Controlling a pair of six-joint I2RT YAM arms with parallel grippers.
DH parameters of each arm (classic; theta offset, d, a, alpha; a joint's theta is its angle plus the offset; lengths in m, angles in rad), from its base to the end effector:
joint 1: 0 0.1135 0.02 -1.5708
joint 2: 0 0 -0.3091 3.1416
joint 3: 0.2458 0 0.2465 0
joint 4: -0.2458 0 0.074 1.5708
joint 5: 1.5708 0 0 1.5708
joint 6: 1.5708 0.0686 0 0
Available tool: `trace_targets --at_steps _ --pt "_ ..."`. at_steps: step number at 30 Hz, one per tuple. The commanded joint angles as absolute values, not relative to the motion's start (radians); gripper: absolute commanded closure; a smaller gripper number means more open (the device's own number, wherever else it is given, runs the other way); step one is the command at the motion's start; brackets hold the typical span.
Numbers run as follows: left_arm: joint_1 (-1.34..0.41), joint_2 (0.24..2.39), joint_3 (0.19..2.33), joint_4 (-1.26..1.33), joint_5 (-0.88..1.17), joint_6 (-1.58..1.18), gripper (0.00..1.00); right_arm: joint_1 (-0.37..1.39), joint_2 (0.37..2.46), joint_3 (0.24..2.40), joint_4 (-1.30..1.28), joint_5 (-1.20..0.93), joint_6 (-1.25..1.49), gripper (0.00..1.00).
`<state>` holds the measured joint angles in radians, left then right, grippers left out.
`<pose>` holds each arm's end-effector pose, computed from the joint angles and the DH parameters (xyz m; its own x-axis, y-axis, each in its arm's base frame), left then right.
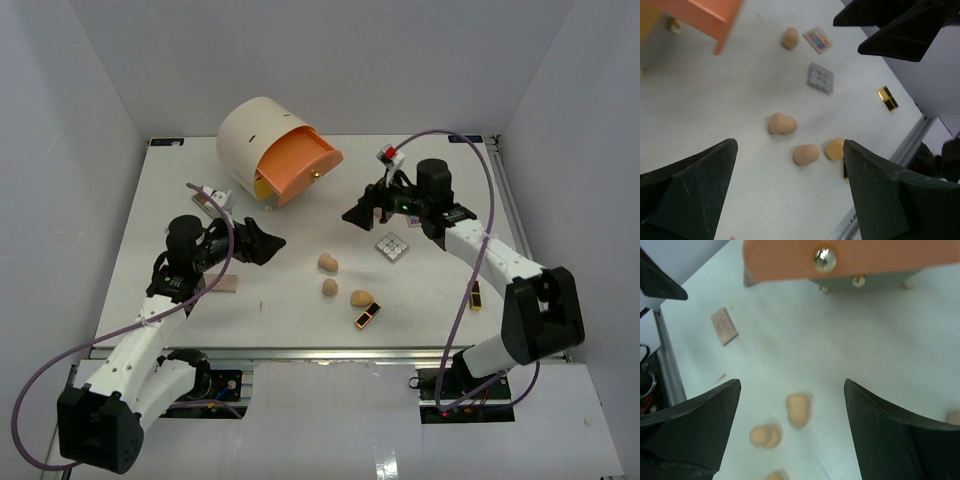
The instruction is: Organize the makeup
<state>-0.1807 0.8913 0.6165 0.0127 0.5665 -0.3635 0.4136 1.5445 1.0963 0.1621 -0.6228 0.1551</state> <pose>0.1897 -0.0721 0.3126 -0.4734 -0.2185 -0.8533 0.5277 0.7053 -0.4734 0.3299 0.1885 0.3363 -0.3849 -0.0319 -0.9224 -0.7889 0.5302 0.3108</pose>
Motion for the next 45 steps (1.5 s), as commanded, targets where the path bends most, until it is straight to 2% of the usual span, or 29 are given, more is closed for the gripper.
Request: trace_targets --at_steps 1,4,7,10,14,17,20,25,39,45 --pt "-0.414 0.917 0.674 -0.048 0.485 -0.326 0.02 0.303 1.317 0.903 0.214 -0.928 -0.019 0.1" --pt "-0.588 0.961 0.708 -0.097 0.322 -0.341 0.06 0.23 1.182 0.834 0.171 -0.986 -0.112 0.1" --pt "-0.817 1.044 0.761 -0.175 0.08 -0.365 0.19 0.186 1.079 0.764 0.153 -1.019 -0.176 0.06" --pt "-0.924 1.168 0.831 -0.243 -0.163 -0.426 0.3 0.112 0.999 0.673 0.214 -1.072 -0.178 0.02" --pt "-1.018 1.363 0.927 -0.299 -0.356 -0.473 0.38 -0.044 0.969 0.657 0.255 -1.135 -0.129 0.0" --pt "-1.035 1.483 0.984 -0.304 -0.435 -0.483 0.42 -0.083 0.98 0.659 0.261 -1.176 -0.103 0.05" --pt "-1.035 1.576 1.029 -0.298 -0.517 -0.465 0.43 -0.097 0.974 0.645 0.28 -1.176 -0.094 0.04" --pt "-1.035 1.726 1.132 -0.288 -0.581 -0.424 0.41 -0.102 0.973 0.635 0.303 -1.18 -0.077 0.04" --pt "-0.961 1.872 1.226 -0.268 -0.558 -0.393 0.4 -0.116 0.977 0.624 0.317 -1.188 -0.067 0.02" --pt "-0.953 1.916 1.217 -0.291 -0.526 -0.395 0.46 -0.124 0.977 0.624 0.321 -1.192 -0.059 0.02"
